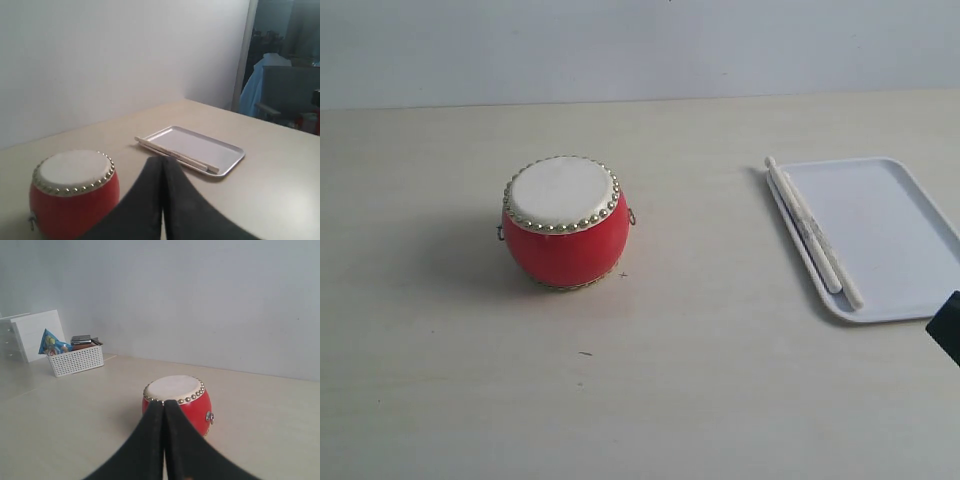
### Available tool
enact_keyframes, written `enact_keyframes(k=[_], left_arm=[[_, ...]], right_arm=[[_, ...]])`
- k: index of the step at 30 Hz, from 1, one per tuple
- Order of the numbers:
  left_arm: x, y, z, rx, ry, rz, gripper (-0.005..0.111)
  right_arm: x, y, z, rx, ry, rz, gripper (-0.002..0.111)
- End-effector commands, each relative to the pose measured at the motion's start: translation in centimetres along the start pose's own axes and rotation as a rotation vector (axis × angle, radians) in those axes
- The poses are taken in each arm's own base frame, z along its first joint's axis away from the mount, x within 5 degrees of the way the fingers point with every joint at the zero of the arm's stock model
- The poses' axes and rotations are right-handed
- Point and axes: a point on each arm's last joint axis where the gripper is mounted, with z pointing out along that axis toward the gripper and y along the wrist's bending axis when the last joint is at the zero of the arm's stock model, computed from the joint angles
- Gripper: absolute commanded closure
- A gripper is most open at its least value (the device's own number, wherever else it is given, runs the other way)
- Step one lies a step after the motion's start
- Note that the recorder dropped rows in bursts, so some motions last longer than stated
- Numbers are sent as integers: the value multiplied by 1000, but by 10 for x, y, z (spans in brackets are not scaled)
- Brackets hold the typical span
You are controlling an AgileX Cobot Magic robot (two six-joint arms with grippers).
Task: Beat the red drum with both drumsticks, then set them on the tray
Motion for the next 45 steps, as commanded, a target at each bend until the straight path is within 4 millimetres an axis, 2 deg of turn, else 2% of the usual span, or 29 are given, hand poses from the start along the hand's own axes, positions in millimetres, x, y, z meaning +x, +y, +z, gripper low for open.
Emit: enact_keyframes(k=[1, 6, 10, 19, 27, 38, 45], left_arm=[[7, 1, 0, -7, 71, 83, 107], [11, 0, 0, 5, 94, 61, 107], [29, 1, -1, -4, 168, -21, 107], [30, 2, -4, -17, 177, -22, 107], [43, 14, -14, -248, 284, -63, 107], [41, 34, -22, -658, 215, -168, 107], [41, 35, -23, -696, 217, -162, 107]], right_arm=[[2, 0, 0, 1, 2, -4, 108], [2, 0, 0, 1, 2, -4, 108], [2, 0, 0, 1, 2, -4, 108], [2, 0, 0, 1, 2, -4, 108], [2, 0, 0, 2, 2, -4, 108], [2, 0, 0, 2, 2, -4, 108], [2, 0, 0, 2, 2, -4, 108]])
